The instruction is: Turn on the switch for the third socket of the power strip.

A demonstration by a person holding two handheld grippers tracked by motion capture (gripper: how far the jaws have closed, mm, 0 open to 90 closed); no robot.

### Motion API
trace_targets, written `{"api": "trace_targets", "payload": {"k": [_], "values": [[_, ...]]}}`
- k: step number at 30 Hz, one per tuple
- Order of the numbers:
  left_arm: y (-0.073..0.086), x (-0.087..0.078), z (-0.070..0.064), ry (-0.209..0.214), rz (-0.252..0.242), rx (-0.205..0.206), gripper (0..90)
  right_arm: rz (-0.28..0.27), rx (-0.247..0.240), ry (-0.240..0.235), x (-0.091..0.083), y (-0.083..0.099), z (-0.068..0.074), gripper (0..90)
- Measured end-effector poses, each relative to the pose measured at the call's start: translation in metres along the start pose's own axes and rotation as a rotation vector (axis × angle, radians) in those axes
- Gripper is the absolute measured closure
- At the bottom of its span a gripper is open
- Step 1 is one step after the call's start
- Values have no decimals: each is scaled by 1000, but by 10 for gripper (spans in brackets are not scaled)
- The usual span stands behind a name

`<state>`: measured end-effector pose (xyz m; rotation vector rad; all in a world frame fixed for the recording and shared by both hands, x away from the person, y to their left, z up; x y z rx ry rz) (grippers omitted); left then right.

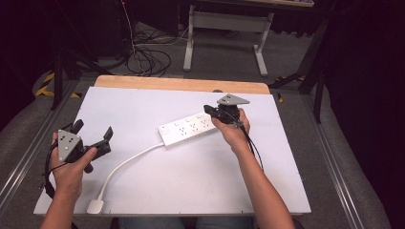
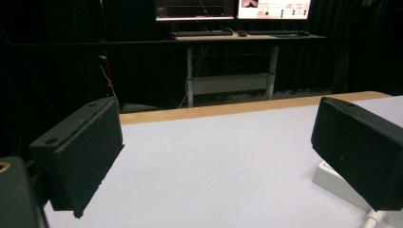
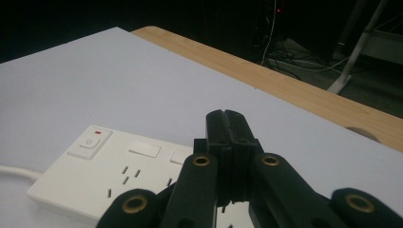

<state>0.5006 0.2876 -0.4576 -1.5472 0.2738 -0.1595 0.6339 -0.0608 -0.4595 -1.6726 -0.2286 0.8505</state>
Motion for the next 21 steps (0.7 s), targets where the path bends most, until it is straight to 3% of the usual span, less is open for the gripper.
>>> {"api": "trace_targets", "payload": {"k": [21], "values": [[1, 0, 2, -3, 2, -8, 37, 40, -6, -22, 25, 4, 8, 900]]}}
Point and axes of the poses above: each handheld gripper's, and its own axes: x roughly forward along the jaws, y roughly out of its underside, z roughly to its left, the point moved 9 cm from there along x, roughly forward along the jaws, and after that the axes turned 5 degrees about y, right-handed, at the moved point
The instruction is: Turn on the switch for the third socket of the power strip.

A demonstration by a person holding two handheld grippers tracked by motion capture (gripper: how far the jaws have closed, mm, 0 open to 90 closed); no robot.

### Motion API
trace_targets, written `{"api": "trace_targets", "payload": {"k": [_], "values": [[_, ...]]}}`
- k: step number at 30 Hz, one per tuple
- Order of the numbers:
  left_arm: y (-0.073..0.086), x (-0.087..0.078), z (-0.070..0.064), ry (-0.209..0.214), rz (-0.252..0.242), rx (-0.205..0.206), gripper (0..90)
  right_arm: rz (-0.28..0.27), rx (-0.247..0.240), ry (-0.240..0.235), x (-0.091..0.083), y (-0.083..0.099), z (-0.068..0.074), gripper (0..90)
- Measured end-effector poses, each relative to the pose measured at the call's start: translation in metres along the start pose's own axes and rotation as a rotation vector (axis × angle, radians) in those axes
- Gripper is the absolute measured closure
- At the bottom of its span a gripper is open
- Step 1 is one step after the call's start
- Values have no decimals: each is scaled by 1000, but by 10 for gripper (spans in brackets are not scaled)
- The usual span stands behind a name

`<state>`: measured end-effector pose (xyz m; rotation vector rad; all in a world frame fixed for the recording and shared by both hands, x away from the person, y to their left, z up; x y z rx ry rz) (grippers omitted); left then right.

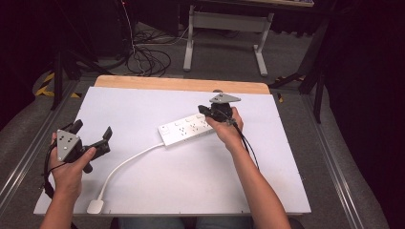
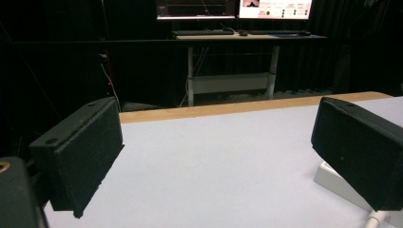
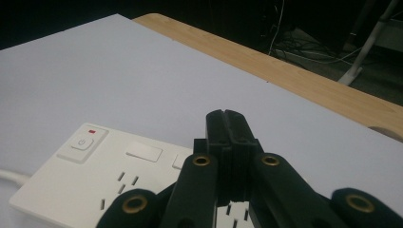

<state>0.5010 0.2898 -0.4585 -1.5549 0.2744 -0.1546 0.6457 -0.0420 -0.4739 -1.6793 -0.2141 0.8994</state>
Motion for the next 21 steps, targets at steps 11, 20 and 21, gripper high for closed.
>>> {"api": "trace_targets", "payload": {"k": [11, 20, 21], "values": [[0, 0, 0, -1, 0, 0, 36, 28, -8, -9, 15, 6, 4, 900], [0, 0, 0, 0, 2, 1, 36, 42, -13, -4, 21, 10, 4, 900], [0, 0, 0, 0, 1, 0, 36, 45, -9, -6, 22, 11, 5, 900]]}}
Point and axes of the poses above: each handheld gripper's, and its own axes: x roughly forward along the jaws, y roughly out of its underside, z roughly to its left, the point moved 9 cm from there along x, roughly forward along the jaws, and after that the axes turned 5 degrees about y, right-handed, at the moved point
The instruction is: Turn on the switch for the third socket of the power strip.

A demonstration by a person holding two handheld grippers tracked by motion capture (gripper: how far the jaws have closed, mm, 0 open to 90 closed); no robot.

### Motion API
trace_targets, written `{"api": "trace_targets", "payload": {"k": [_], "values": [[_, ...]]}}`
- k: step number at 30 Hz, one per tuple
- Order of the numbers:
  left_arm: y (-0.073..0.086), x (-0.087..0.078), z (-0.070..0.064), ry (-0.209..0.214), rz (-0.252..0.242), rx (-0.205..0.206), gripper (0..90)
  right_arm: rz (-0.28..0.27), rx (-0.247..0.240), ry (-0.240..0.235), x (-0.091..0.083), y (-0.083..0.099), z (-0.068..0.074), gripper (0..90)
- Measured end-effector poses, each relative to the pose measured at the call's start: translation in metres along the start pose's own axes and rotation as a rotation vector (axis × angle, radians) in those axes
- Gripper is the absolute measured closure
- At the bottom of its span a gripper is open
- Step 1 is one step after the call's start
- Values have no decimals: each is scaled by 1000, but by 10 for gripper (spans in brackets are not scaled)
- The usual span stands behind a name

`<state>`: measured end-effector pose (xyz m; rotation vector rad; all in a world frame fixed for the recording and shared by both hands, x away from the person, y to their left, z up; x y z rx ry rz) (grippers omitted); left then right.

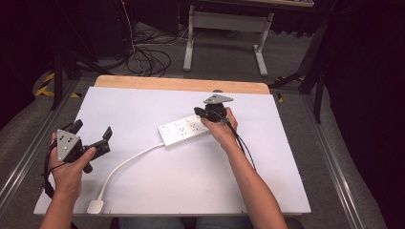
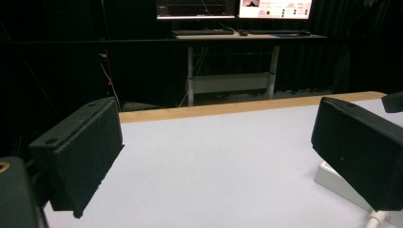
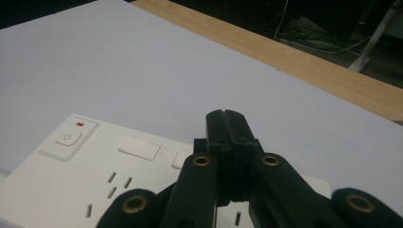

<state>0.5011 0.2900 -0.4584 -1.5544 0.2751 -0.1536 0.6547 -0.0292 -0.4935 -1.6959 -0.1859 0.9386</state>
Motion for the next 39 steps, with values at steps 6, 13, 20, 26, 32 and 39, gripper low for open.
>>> {"api": "trace_targets", "payload": {"k": [6, 13, 20, 26, 32, 39], "values": [[0, 0, -2, 8, -2, 1, 36, 14, -7, 4, 5, 4, 0, 900], [1, 1, -1, 8, 5, -1, 34, 11, 5, 13, 3, 2, -4, 900], [1, 2, -2, 11, 6, -1, 34, 23, 3, 25, 6, 7, -10, 900], [1, 2, -2, 13, 7, -3, 34, 52, 4, 35, 13, 14, -13, 900], [1, 2, -3, 13, 7, 0, 34, 71, -9, 37, 18, 20, -11, 900], [2, 3, -2, 14, 8, -4, 34, 82, -13, 37, 22, 23, -10, 900]]}}
Point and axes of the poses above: each handheld gripper's, and its own axes: x roughly forward along the jaws, y roughly out of its underside, z roughly to its left, the point moved 9 cm from there along x, roughly forward along the jaws, and after that the axes turned 5 degrees about y, right-handed, at the moved point
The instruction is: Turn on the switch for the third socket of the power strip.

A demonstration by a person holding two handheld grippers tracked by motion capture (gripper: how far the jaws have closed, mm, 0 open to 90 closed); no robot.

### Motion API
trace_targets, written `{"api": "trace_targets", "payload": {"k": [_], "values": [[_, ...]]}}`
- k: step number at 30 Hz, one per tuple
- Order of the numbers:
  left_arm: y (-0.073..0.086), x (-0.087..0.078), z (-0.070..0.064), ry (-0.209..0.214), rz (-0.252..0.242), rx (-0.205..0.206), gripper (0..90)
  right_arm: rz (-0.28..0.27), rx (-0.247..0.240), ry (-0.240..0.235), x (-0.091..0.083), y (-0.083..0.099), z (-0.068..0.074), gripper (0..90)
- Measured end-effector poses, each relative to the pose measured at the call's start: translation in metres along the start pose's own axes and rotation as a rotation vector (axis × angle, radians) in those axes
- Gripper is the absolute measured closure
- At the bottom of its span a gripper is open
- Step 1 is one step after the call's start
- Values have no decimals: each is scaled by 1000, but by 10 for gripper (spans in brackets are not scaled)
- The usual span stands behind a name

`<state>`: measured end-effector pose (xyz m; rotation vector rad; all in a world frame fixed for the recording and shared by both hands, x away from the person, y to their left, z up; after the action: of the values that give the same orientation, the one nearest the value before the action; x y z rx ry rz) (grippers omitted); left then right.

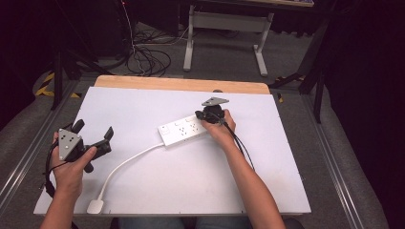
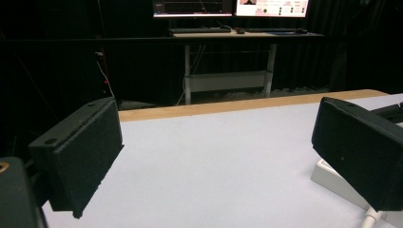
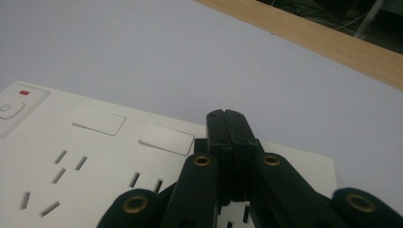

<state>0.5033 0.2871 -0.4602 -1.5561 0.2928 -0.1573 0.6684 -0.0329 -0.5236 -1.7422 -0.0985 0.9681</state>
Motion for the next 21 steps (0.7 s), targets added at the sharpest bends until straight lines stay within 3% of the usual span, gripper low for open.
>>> {"api": "trace_targets", "payload": {"k": [12, 21], "values": [[0, -1, 1, -1, -1, 0, 35, -8, 9, -2, 1, 1, 1, 900], [0, -1, 1, -2, -3, -5, 35, -22, 41, 3, 3, 4, 1, 900]]}}
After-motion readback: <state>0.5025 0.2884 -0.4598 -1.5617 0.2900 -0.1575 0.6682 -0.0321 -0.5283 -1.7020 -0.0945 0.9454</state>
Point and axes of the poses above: each handheld gripper's, and its own axes: x roughly forward along the jaws, y roughly out of its underside, z roughly to its left, the point moved 9 cm from there along x, roughly forward along the jaws, and after that the axes turned 5 degrees about y, right-handed, at the moved point
